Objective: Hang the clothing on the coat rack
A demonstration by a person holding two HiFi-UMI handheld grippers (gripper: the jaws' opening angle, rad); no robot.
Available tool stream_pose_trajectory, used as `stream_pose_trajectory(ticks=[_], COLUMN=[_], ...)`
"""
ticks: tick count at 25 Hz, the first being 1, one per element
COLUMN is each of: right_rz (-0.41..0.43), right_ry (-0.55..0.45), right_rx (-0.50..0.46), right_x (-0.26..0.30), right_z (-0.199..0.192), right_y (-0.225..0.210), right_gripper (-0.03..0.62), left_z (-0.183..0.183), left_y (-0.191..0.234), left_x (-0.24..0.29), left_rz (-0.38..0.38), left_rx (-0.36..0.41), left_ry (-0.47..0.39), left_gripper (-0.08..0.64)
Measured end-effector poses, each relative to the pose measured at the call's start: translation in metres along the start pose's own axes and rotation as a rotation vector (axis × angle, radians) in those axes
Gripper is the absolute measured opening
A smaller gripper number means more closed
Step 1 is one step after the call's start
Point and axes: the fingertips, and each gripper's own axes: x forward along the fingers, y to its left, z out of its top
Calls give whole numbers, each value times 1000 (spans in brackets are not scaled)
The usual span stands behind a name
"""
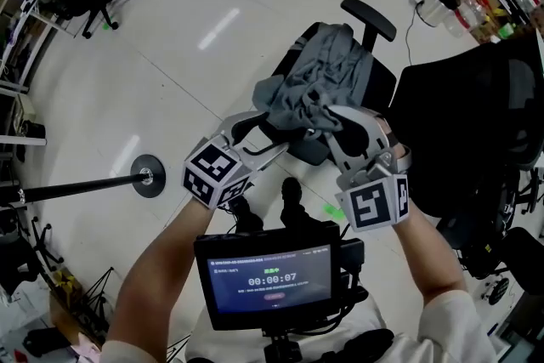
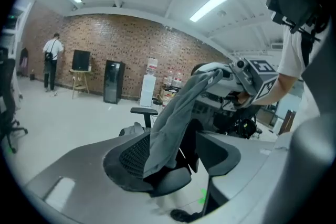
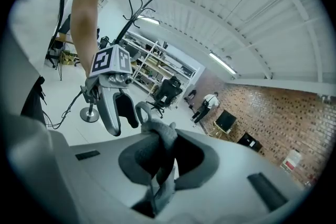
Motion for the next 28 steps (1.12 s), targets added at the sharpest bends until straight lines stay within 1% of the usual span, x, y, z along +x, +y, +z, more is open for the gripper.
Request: stream_pose_trajectory(ticks=[3, 4, 6, 11, 15, 18, 20, 24, 27, 28], right_rz=[-22, -30, -43, -66, -75, -88, -101, -129, -145, -151], right_ry=[-22, -29, -38, -39, -57, -75, -85, -101, -106, -106], right_rx=[-12, -17, -15, -8, -18, -16, -21, -15, -8, -2], right_x=[-8, -11, -17, -33, -44, -53, -60, -71, -78, -81], right_z=[11, 14, 20, 29, 39, 50, 57, 66, 70, 71], right_y=[-19, -25, -38, -62, -77, -90, -99, -115, -125, -129], right_gripper=[31, 31, 31, 31, 31, 31, 31, 31, 31, 31], left_z=[11, 15, 23, 49, 61, 67, 72, 81, 88, 90], left_y=[-2, -5, -9, -13, -20, -24, -27, -35, -40, -40], left_x=[17, 23, 33, 54, 76, 91, 99, 112, 118, 119], left_rz=[-20, -33, -57, -97, -137, -150, -164, -212, -230, -234], left_rx=[162, 204, 253, 282, 343, 371, 368, 346, 338, 336], left_ry=[65, 81, 92, 79, 108, 121, 117, 101, 83, 78], left_gripper=[307, 315, 325, 325, 325, 323, 316, 263, 224, 221])
